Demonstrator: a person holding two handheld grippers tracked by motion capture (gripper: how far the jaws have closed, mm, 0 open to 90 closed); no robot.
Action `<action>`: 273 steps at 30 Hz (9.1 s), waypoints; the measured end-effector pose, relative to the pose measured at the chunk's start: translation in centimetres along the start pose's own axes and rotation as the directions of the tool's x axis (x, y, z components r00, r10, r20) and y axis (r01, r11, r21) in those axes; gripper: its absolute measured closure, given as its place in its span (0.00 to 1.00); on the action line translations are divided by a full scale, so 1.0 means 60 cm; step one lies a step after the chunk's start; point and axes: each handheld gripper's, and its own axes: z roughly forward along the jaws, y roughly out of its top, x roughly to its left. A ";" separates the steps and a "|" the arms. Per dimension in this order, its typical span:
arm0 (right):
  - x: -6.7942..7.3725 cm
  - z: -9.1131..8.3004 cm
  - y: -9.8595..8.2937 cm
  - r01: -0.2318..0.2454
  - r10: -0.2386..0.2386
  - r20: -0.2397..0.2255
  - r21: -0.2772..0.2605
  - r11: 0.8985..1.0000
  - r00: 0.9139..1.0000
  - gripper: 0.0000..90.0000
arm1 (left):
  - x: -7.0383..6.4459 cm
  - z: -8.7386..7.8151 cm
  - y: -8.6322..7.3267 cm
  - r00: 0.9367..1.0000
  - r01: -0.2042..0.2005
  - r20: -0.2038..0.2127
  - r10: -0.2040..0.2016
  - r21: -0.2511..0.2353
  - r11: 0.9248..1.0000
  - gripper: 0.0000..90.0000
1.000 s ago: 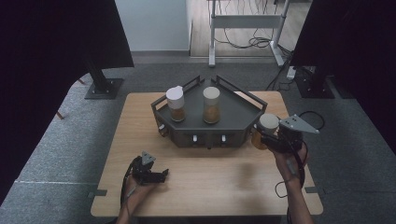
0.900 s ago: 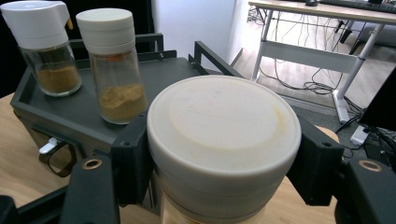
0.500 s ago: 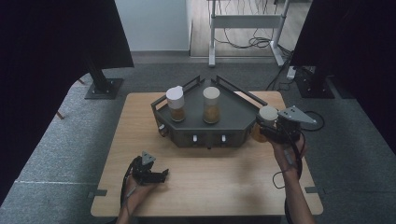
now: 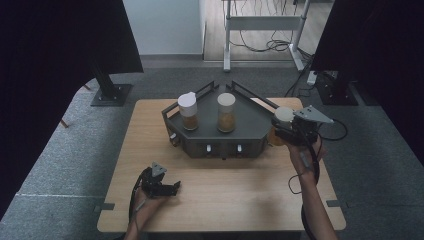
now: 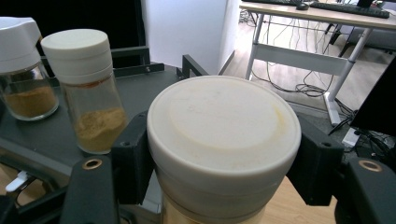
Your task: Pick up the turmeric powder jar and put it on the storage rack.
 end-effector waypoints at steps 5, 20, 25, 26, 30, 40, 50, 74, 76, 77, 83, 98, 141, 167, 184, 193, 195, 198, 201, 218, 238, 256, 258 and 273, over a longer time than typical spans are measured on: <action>0.001 0.009 0.007 0.003 -0.003 0.001 -0.003 1.000 1.000 0.37 | 0.001 0.000 0.000 1.000 -0.002 0.002 0.002 0.000 1.000 0.04; 0.008 0.044 0.026 0.019 -0.019 -0.003 -0.002 1.000 1.000 0.37 | 0.001 0.000 0.000 1.000 -0.003 0.003 0.003 -0.001 1.000 0.04; 0.009 0.057 0.030 0.018 -0.018 -0.008 0.001 1.000 1.000 0.37 | 0.002 0.000 0.000 1.000 -0.004 0.004 0.004 -0.001 1.000 0.04; 0.008 0.060 0.031 0.019 -0.019 -0.011 0.002 1.000 1.000 0.37 | 0.002 0.000 0.000 1.000 -0.004 0.004 0.004 -0.001 1.000 0.04; 0.009 0.071 0.033 0.017 -0.017 -0.017 0.002 1.000 1.000 0.37 | 0.002 0.000 0.000 1.000 -0.004 0.005 0.004 -0.001 1.000 0.04; 0.013 0.097 0.035 0.017 -0.017 -0.024 -0.002 1.000 1.000 0.37 | 0.002 0.000 0.000 1.000 -0.004 0.005 0.004 0.000 1.000 0.04; 0.019 0.123 0.038 0.027 -0.027 -0.036 -0.007 1.000 0.999 0.37 | 0.002 0.000 0.000 1.000 -0.005 0.005 0.005 -0.001 1.000 0.04; 0.012 0.159 0.025 0.000 0.001 -0.033 0.018 1.000 0.999 0.37 | 0.002 0.000 0.000 1.000 -0.004 0.006 0.004 -0.001 1.000 0.04; 0.011 0.159 0.024 -0.005 0.005 -0.035 0.017 1.000 0.999 0.37 | 0.002 0.000 0.000 1.000 -0.004 0.006 0.004 -0.001 1.000 0.04; 0.010 0.159 0.023 -0.008 0.009 -0.034 0.015 1.000 0.999 0.37 | 0.002 0.000 0.000 1.000 -0.004 0.006 0.004 -0.001 1.000 0.04; 0.002 0.156 0.016 -0.034 0.035 -0.037 0.008 0.999 0.999 0.36 | 0.002 0.000 0.000 1.000 -0.005 0.006 0.005 -0.001 1.000 0.04; -0.013 0.160 0.009 -0.032 0.033 -0.083 0.016 0.999 0.996 0.20 | 0.002 0.000 0.000 1.000 -0.007 0.007 0.007 -0.001 1.000 0.04; -0.043 0.114 -0.010 -0.028 0.029 -0.116 0.013 1.000 0.993 0.01 | 0.002 0.000 0.000 1.000 -0.007 0.008 0.007 -0.001 1.000 0.04; -0.058 0.050 -0.043 -0.026 0.027 -0.090 0.013 1.000 0.996 0.02 | 0.002 0.000 0.000 1.000 -0.008 0.008 0.008 0.000 1.000 0.04; -0.062 0.009 -0.077 -0.032 0.033 -0.063 0.016 0.999 0.997 0.02 | 0.002 0.000 0.000 1.000 -0.006 0.008 0.006 0.000 1.000 0.04; -0.058 -0.015 -0.085 -0.018 0.018 -0.060 0.010 1.000 0.998 0.03 | 0.002 0.000 0.000 1.000 -0.008 0.008 0.008 0.001 1.000 0.04; -0.056 -0.020 -0.087 -0.010 0.011 -0.057 0.009 1.000 0.998 0.03 | 0.002 0.000 0.000 1.000 -0.008 0.008 0.008 0.001 1.000 0.04; -0.054 -0.028 -0.090 -0.009 0.010 -0.055 0.009 1.000 0.998 0.03 | 0.002 0.000 0.000 1.000 -0.008 0.008 0.008 0.001 1.000 0.04; -0.052 -0.035 -0.095 -0.001 0.002 -0.049 0.013 1.000 0.999 0.03 | 0.002 0.000 0.000 1.000 -0.008 0.008 0.008 0.001 1.000 0.04; -0.052 -0.069 -0.116 -0.008 0.008 -0.031 0.016 1.000 0.999 0.03 | 0.002 0.000 0.000 1.000 -0.007 0.008 0.007 -0.001 1.000 0.04; -0.041 -0.082 -0.144 0.009 -0.008 -0.024 0.043 0.999 1.000 0.04 | 0.002 0.000 -0.001 1.000 -0.008 0.008 0.008 -0.002 1.000 0.04; -0.036 -0.069 -0.175 0.001 0.001 -0.021 0.088 0.996 1.000 0.04 | 0.001 0.000 -0.001 1.000 -0.008 0.005 0.008 -0.001 1.000 0.04; -0.036 -0.066 -0.179 -0.002 0.004 -0.022 0.096 0.995 1.000 0.05 | 0.001 0.000 0.000 1.000 -0.008 0.005 0.008 0.000 1.000 0.04; -0.035 -0.046 -0.206 -0.013 0.014 -0.012 0.143 0.990 1.000 0.05 | 0.001 0.000 0.000 1.000 -0.008 0.005 0.008 0.000 1.000 0.04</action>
